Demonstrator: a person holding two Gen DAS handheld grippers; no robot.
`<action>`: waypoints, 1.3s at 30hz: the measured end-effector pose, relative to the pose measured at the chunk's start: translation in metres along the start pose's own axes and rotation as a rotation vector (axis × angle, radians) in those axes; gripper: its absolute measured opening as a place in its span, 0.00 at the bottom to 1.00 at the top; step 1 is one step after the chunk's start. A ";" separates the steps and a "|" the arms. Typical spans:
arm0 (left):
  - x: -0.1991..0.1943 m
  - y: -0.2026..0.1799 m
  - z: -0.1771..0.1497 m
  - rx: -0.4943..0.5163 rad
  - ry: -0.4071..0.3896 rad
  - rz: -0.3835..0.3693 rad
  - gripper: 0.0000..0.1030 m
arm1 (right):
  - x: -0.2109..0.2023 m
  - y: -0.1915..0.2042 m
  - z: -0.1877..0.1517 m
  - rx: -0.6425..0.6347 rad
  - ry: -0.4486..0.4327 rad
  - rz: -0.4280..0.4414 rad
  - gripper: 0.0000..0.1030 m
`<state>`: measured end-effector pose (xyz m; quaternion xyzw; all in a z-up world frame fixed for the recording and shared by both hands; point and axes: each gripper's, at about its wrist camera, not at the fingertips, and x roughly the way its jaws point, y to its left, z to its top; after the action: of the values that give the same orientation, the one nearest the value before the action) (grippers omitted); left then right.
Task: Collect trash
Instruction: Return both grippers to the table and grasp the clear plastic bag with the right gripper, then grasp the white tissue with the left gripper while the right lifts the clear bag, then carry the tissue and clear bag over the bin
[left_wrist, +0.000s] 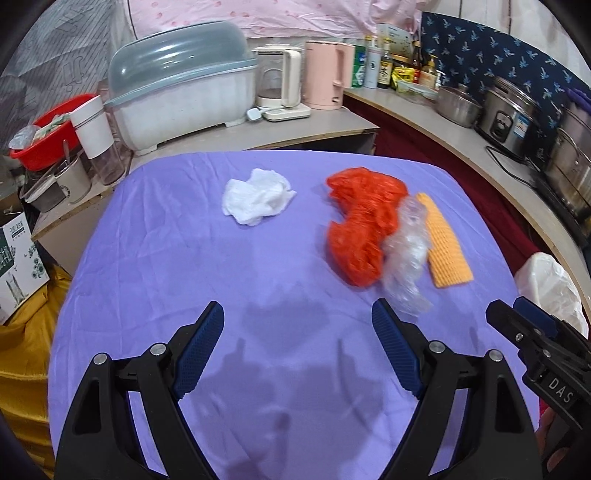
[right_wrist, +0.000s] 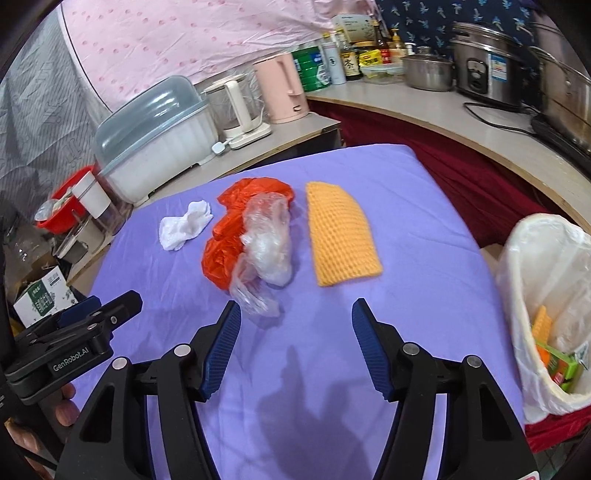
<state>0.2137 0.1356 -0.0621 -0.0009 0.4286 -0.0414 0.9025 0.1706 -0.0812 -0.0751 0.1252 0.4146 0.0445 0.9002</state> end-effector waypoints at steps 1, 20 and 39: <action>0.004 0.004 0.003 -0.004 0.001 0.003 0.76 | 0.005 0.003 0.003 -0.003 0.003 0.004 0.58; 0.115 0.056 0.071 -0.043 0.047 0.058 0.85 | 0.111 0.025 0.039 -0.005 0.074 0.034 0.36; 0.128 0.027 0.063 0.008 0.100 0.011 0.10 | 0.089 0.014 0.033 0.018 0.046 0.052 0.26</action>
<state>0.3444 0.1511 -0.1222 0.0070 0.4730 -0.0382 0.8802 0.2538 -0.0579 -0.1165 0.1430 0.4324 0.0669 0.8878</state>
